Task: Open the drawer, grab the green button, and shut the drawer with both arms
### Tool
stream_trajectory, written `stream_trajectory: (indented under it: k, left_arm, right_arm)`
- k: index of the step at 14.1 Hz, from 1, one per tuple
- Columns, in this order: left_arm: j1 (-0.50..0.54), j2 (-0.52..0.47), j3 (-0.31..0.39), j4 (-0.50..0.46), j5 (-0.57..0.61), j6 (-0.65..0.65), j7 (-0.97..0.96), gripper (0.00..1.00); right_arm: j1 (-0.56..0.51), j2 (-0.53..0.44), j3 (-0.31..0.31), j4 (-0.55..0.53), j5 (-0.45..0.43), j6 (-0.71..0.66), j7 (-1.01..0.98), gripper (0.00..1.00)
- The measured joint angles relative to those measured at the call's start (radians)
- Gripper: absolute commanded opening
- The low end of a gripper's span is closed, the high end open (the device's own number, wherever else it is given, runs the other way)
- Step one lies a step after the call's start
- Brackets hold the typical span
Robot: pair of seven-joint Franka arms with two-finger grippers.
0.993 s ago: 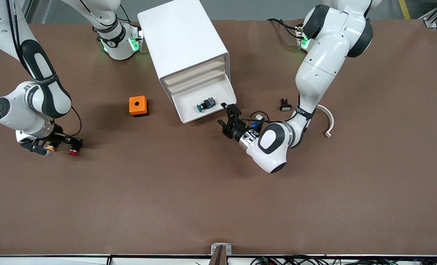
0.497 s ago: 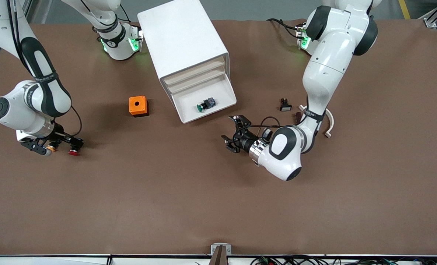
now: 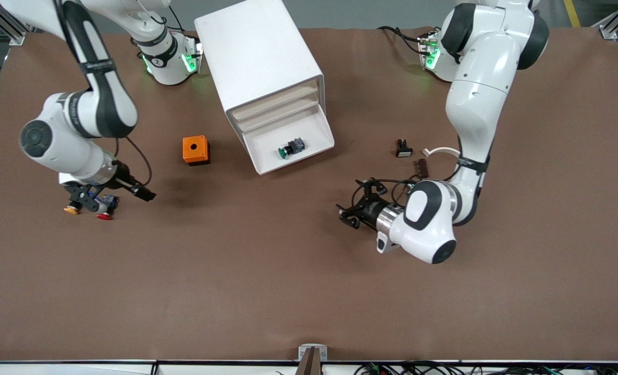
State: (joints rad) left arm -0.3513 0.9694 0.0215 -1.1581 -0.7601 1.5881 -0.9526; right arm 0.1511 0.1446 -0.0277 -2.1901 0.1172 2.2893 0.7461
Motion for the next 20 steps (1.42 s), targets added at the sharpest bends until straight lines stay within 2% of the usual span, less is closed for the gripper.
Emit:
stream_trajectory:
  k: [5,8,11,15,20]
  left_arm:
    - [0.117,-0.047,0.043,0.002,0.13,0.0,0.36,1.0]
    - [0.149,-0.131,0.043,0.002,0.288,-0.002,0.413,1.0]
    - [0.143,-0.216,0.042,0.002,0.437,-0.003,0.506,1.0]
    - [0.204,-0.291,0.051,0.001,0.458,-0.002,0.666,1.0]
    - [0.294,-0.413,0.051,0.001,0.458,-0.018,0.739,1.0]
  right_arm:
    - [0.268,-0.003,0.004,0.074,0.0,-0.045,0.443,1.0]
    - [0.389,-0.003,0.003,0.144,0.0,-0.095,0.646,1.0]
    - [0.52,-0.002,0.003,0.17,-0.003,-0.102,0.825,1.0]
    - [0.647,0.037,0.003,0.216,-0.028,-0.101,0.986,1.0]
    - [0.702,0.158,0.001,0.286,-0.064,-0.095,1.059,1.0]
